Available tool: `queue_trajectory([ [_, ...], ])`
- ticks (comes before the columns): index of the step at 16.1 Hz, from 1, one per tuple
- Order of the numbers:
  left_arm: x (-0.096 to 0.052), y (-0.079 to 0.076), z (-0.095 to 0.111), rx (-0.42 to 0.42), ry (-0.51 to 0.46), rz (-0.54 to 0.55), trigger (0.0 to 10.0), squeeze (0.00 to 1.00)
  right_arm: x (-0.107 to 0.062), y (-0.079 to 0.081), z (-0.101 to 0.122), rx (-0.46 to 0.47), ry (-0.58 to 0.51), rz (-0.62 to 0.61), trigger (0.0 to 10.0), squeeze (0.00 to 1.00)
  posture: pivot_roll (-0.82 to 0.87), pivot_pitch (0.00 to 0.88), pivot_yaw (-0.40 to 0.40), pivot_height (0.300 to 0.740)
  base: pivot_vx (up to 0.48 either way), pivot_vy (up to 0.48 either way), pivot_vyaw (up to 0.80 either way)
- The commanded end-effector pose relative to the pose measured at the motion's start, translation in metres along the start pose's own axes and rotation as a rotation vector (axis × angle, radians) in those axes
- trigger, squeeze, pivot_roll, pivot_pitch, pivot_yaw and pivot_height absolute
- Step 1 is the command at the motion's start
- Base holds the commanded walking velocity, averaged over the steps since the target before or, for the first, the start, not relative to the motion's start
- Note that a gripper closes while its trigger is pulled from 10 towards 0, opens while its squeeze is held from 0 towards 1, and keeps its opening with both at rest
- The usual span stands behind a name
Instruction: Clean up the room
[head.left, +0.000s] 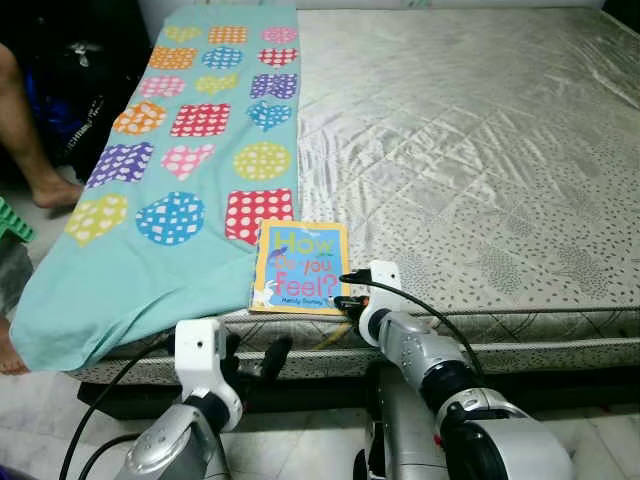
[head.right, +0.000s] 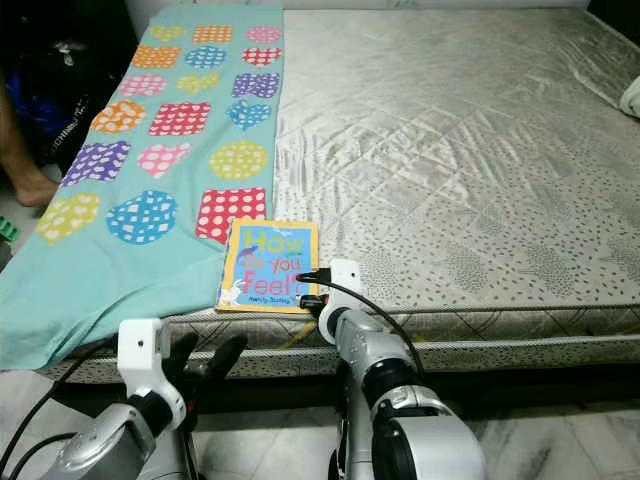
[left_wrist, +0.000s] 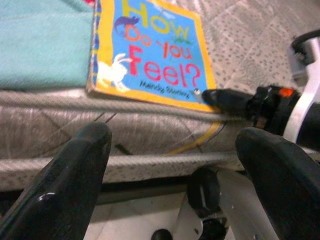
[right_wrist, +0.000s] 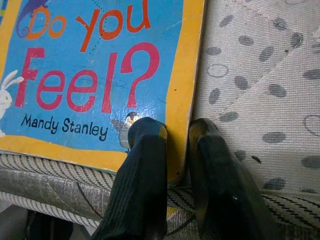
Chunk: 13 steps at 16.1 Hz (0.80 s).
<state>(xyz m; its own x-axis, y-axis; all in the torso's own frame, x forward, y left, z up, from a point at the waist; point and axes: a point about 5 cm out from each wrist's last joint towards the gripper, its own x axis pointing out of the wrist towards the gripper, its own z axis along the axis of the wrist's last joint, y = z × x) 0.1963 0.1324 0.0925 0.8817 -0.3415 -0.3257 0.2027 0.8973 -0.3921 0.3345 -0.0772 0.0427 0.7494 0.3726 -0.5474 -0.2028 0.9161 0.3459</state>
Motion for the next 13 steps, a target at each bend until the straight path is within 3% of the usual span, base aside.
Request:
queue_trajectory([
  [1, -0.003, 0.0, 0.003, 0.013, -0.007, -0.006, 10.0, 0.0, 0.0, -0.001, -0.013, 0.019, 0.074, -0.004, 0.0, 0.0, 0.06, 0.065, -0.026, 0.519, 0.0, 0.0, 0.0],
  [6, 0.0, 0.001, 0.002, 0.006, -0.005, -0.001, 10.0, 0.0, -0.002, -0.006, 0.024, 0.036, -0.015, -0.002, 0.0, 0.0, 0.05, 0.049, -0.028, 0.519, 0.0, 0.0, 0.0],
  [10, 0.002, 0.002, 0.002, -0.005, -0.005, -0.003, 10.0, 0.0, -0.007, -0.004, 0.054, -0.002, -0.06, 0.054, 0.0, 0.0, 0.04, 0.041, -0.032, 0.519, 0.0, 0.0, 0.0],
  [13, 0.002, 0.001, 0.001, -0.004, 0.0, -0.011, 10.0, 0.0, -0.015, -0.023, 0.054, -0.051, -0.041, 0.066, 0.0, 0.0, 0.04, 0.04, -0.033, 0.519, 0.0, 0.0, 0.0],
])
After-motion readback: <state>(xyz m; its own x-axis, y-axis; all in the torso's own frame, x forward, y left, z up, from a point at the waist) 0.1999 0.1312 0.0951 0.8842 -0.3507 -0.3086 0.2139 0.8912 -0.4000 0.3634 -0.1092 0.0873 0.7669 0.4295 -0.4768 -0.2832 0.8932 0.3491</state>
